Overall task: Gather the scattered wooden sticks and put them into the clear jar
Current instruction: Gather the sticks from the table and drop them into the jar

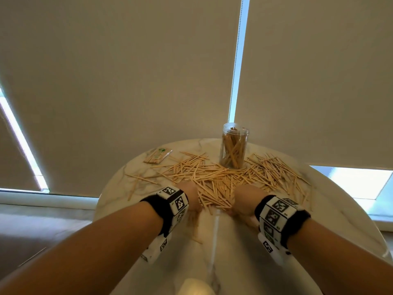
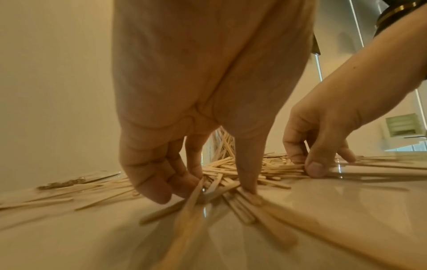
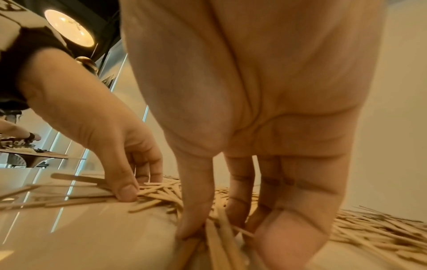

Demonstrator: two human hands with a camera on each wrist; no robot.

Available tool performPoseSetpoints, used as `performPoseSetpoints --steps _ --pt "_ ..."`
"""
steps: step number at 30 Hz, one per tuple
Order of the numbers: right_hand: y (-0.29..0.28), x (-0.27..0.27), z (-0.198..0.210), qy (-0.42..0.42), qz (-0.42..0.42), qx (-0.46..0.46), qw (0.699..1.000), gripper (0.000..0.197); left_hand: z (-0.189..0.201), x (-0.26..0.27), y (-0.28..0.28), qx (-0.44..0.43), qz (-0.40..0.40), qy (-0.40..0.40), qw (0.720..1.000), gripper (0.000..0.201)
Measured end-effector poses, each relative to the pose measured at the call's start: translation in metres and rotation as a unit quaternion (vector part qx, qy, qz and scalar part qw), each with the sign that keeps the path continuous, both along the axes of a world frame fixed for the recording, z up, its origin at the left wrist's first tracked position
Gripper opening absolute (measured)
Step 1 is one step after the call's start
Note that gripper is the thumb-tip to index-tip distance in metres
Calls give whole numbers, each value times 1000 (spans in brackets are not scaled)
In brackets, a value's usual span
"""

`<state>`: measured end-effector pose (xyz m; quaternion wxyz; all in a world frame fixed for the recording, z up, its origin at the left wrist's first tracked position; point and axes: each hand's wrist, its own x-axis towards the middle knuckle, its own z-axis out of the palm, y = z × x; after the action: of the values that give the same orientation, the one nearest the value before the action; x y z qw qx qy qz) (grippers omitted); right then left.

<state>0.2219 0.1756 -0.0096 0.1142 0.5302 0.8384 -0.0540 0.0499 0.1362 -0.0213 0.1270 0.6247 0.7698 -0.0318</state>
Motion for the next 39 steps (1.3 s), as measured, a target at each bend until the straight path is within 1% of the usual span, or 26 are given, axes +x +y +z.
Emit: performPoseSetpoints --steps 2,3,6,8,10,14,17,20,22,24,26,28,29,30,32,33,36,39 --pt "0 5 -1 -4 4 16 1000 38 0 5 2 -8 6 15 1000 25" --pt "0 7 -1 -3 5 19 1000 32 -1 8 4 -12 10 22 1000 21" --pt "1 11 -2 -11 16 22 1000 23 0 19 5 -16 0 26 1000 16" --pt "0 12 -3 -28 27 22 999 23 1 23 3 -25 -19 40 999 26" --pt "-1 12 -4 -35 33 22 999 23 0 23 6 -35 -33 53 997 30" --pt "-5 15 -5 -25 29 20 999 29 2 27 1 -39 -7 52 998 31" --pt "-6 16 -2 0 10 5 1000 26 6 26 -3 -37 -6 44 998 29" --pt "-4 19 0 20 -11 -4 1000 25 6 22 -3 -28 21 3 999 34" --pt "-5 24 2 25 -17 -17 999 26 9 19 -3 4 55 -61 997 37" --pt "-4 30 4 31 -15 -36 999 23 11 16 -2 38 73 -128 988 40" --pt "-4 36 8 57 -26 -50 997 22 14 15 -5 54 56 -163 984 51" --pt "-3 42 11 95 -48 -59 993 22 15 16 -8 74 74 -202 974 63" --pt "0 45 12 129 -64 -67 987 20 14 17 -7 88 87 -217 968 62" --pt "3 47 11 179 -85 -80 977 17 14 17 -6 101 92 -231 963 55" --pt "4 49 14 283 -121 -118 944 11 12 19 -2 118 95 -270 951 38" --pt "4 49 17 324 -131 -127 928 10 13 20 -1 119 98 -294 943 33" --pt "0 48 23 424 -143 -130 885 10 12 27 3 124 103 -374 913 25" --pt "-5 39 25 490 -139 -132 850 12 14 38 5 170 128 -437 874 29"
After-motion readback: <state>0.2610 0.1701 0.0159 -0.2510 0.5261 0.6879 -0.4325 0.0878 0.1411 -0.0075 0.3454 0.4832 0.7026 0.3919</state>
